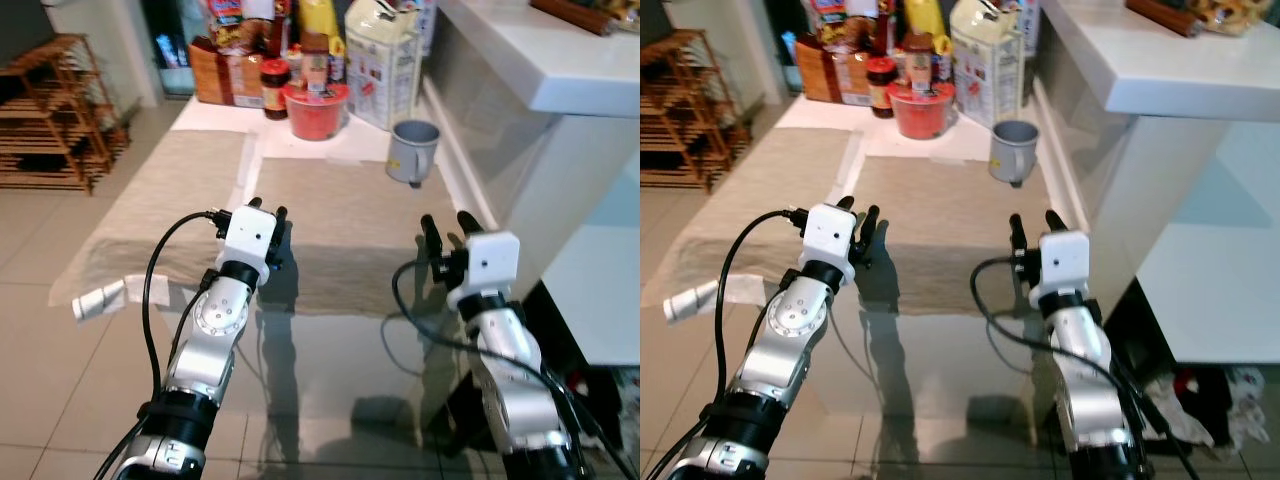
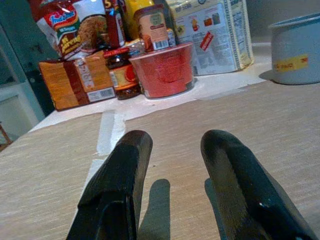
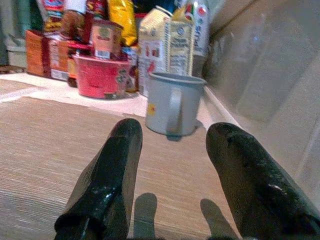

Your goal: Setting the table

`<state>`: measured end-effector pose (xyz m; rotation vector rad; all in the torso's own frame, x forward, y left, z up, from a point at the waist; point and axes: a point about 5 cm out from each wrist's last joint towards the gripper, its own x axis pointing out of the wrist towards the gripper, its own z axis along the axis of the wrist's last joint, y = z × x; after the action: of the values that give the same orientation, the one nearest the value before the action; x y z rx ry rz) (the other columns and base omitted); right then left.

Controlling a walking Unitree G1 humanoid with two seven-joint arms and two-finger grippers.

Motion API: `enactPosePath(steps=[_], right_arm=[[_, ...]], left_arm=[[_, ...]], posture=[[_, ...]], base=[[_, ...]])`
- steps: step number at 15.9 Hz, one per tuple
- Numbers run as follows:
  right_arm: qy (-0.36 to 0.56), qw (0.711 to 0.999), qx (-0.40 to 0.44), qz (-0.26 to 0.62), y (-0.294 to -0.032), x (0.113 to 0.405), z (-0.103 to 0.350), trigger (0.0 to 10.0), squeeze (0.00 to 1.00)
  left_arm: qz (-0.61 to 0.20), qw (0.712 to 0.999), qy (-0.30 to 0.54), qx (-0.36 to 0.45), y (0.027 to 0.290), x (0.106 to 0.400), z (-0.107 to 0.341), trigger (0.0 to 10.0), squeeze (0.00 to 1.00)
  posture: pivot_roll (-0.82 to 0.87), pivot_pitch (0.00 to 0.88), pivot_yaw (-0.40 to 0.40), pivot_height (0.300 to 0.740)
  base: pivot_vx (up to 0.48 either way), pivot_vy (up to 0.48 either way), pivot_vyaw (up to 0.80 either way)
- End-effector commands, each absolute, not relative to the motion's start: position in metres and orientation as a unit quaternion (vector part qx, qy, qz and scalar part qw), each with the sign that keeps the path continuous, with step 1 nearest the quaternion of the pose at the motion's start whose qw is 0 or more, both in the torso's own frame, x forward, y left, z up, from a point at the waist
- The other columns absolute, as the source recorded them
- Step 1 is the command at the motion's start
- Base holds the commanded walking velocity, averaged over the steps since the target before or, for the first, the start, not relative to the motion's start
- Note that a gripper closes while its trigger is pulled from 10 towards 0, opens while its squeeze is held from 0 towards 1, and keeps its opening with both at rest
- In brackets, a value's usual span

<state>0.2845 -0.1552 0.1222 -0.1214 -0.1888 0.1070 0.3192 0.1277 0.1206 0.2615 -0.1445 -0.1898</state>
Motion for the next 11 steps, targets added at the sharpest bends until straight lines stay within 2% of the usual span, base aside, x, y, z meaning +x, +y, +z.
enactPosePath(steps=[1,2,3,11], right_arm=[[-0.084,0.993,-0.060,0.048,-0.161,0.288,0.121,10.0,0.00],[-0.084,0.993,-0.061,0.048,-0.162,0.293,0.122,10.0,0.00],[-0.079,0.994,-0.063,0.045,-0.166,0.310,0.127,10.0,0.00],[-0.092,0.992,-0.063,0.061,-0.160,0.332,0.138,10.0,0.00]], left_arm=[[-0.094,0.984,-0.076,0.131,0.127,0.321,0.124,10.0,0.00],[-0.093,0.984,-0.077,0.133,0.127,0.322,0.125,10.0,0.00],[-0.095,0.983,-0.081,0.133,0.126,0.323,0.127,10.0,0.00],[-0.089,0.984,-0.090,0.126,0.125,0.322,0.130,10.0,0.00]], posture=[[-0.01,0.000,0.014,0.740],[-0.01,0.000,0.016,0.740],[0.00,0.000,0.014,0.740],[0.02,0.000,-0.001,0.740]], base=[[0.000,0.000,0.00],[0.000,0.000,0.00],[0.000,0.000,0.00],[0.438,0.000,0.00]])
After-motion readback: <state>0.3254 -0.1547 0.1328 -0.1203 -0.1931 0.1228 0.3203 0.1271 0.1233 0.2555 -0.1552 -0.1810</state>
